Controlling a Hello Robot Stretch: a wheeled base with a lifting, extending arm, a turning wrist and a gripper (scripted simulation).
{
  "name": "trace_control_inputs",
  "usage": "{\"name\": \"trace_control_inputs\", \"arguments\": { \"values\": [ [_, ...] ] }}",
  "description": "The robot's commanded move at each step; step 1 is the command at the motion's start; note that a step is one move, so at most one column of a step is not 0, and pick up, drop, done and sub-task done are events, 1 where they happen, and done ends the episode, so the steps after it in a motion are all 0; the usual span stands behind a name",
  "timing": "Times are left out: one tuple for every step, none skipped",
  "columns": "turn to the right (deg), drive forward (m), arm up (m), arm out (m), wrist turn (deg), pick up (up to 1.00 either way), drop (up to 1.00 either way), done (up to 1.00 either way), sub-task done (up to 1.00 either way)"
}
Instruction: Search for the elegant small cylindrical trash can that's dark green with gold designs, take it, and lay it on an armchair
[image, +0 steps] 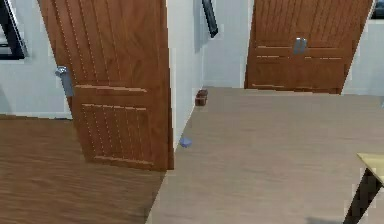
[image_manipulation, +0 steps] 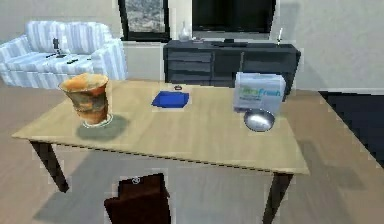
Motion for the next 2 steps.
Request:
{"name": "trace_control_inputs", "arguments": {
  "values": [
    [0.0, 0.15, 0.0, 0.0, 0.0, 0.0, 0.0, 0.0, 0.0],
    [-45.0, 0.0, 0.0, 0.0, 0.0, 0.0, 0.0, 0.0, 0.0]
  ]
}}
